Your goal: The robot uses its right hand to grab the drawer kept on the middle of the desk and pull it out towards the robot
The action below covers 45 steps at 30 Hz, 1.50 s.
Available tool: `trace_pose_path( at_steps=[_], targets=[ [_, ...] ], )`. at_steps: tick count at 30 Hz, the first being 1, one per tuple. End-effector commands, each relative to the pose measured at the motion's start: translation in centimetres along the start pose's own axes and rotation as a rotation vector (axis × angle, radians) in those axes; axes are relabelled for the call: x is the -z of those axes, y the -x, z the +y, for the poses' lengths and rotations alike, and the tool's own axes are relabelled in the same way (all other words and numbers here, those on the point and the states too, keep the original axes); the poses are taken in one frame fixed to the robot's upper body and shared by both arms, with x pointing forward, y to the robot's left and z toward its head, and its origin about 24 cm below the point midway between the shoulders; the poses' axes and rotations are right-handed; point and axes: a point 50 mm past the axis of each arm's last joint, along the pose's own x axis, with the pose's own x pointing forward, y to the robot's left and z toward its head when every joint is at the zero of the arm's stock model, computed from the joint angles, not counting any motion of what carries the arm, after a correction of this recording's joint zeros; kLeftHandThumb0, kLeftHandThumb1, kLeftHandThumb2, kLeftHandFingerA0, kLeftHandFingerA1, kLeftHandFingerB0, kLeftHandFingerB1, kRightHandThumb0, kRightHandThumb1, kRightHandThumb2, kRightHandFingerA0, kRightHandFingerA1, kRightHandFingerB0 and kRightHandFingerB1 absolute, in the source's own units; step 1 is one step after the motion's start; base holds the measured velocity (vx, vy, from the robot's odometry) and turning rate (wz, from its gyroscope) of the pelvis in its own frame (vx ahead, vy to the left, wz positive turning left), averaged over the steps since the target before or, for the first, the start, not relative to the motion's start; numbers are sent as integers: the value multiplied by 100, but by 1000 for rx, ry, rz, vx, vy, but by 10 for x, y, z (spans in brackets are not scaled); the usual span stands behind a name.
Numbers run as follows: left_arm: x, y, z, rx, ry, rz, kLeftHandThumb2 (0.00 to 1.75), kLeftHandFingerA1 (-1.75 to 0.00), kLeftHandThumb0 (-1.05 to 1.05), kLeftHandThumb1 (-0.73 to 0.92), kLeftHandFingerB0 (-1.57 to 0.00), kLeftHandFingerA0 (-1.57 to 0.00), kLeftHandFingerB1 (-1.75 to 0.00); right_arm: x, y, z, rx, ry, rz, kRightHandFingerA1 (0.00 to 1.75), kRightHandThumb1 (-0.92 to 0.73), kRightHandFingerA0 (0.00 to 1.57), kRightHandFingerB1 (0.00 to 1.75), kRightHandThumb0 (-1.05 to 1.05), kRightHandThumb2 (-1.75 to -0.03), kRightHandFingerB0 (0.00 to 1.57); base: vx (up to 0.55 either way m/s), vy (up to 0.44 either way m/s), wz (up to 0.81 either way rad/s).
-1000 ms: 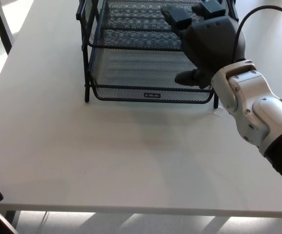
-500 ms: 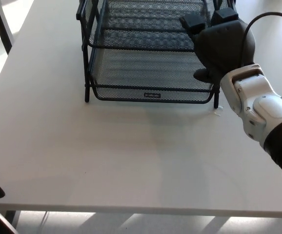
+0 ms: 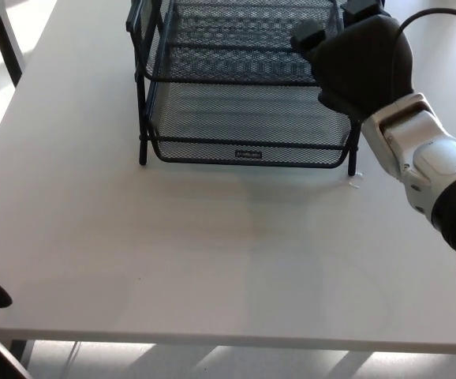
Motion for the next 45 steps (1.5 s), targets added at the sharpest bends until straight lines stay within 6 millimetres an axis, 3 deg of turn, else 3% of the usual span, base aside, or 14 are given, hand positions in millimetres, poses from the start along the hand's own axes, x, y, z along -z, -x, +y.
trace_pose_path(
  at_steps=[1, 6, 7, 16, 21, 26, 37, 45],
  targets=[
    [-1, -3, 5, 31, -27, -14, 55, -89, -29, 52, -82, -85, -59, 2, -1, -13, 175, 9, -121, 152, -52, 88, 78, -41, -58, 93, 0, 0, 0],
    [0, -3, 5, 34, -36, -2, 56, -89, -30, 53, -82, -82, -60, 1, 0, -13, 213, 1, -116, 160, -55, 84, 85, -39, -58, 89, 0, 0, 0],
    [-1, -3, 6, 37, -35, -2, 56, -88, -31, 54, -81, -82, -59, 0, 0, -13, 212, -9, -112, 156, -56, 86, 76, -40, -57, 91, 0, 0, 0],
    [-1, -3, 4, 38, -20, -4, 56, -91, -32, 54, -80, -82, -61, -2, 6, -9, 254, -47, -101, 156, -54, 90, 76, -41, -56, 93, 0, 0, 0],
    [0, -3, 5, 37, -24, -12, 56, -92, -31, 54, -80, -82, -61, -7, 18, -3, 321, -58, -89, 156, -48, 90, 67, -42, -58, 98, 0, 0, 0],
    [0, -3, 5, 44, -22, 0, 56, -91, -32, 55, -80, -81, -61, -10, 27, 1, 341, -76, -96, 152, -50, 93, 66, -44, -55, 98, 0, 0, 0],
    [0, -3, 6, 42, -36, -2, 56, -89, -32, 55, -80, -80, -59, -16, 61, 12, 404, -139, -107, 162, -52, 88, 67, -48, -56, 94, 0, 0, 0],
    [1, -3, 6, 33, -24, -8, 56, -92, -33, 54, -80, -82, -62, -18, 85, 3, 472, -178, -142, 153, -51, 94, 67, -46, -56, 96, 0, 0, 0]
  ],
)
